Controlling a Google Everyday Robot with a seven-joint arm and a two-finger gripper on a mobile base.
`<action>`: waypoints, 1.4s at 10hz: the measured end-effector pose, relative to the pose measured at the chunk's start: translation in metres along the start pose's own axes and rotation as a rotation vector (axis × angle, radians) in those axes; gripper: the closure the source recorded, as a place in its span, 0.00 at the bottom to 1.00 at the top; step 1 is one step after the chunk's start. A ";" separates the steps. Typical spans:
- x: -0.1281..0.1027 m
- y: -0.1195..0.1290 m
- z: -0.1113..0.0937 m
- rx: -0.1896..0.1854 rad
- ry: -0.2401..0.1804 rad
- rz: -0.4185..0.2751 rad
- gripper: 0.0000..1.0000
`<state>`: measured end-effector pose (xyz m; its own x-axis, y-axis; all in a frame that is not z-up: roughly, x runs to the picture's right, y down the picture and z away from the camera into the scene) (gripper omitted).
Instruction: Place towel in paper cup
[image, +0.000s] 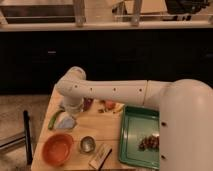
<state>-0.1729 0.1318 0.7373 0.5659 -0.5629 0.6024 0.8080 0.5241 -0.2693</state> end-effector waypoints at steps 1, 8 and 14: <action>-0.004 -0.006 0.006 -0.011 -0.011 -0.032 1.00; 0.001 -0.030 0.012 -0.011 -0.047 -0.094 1.00; 0.002 -0.044 0.007 0.004 -0.056 -0.094 0.49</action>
<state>-0.2081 0.1119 0.7556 0.4777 -0.5734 0.6656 0.8563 0.4735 -0.2066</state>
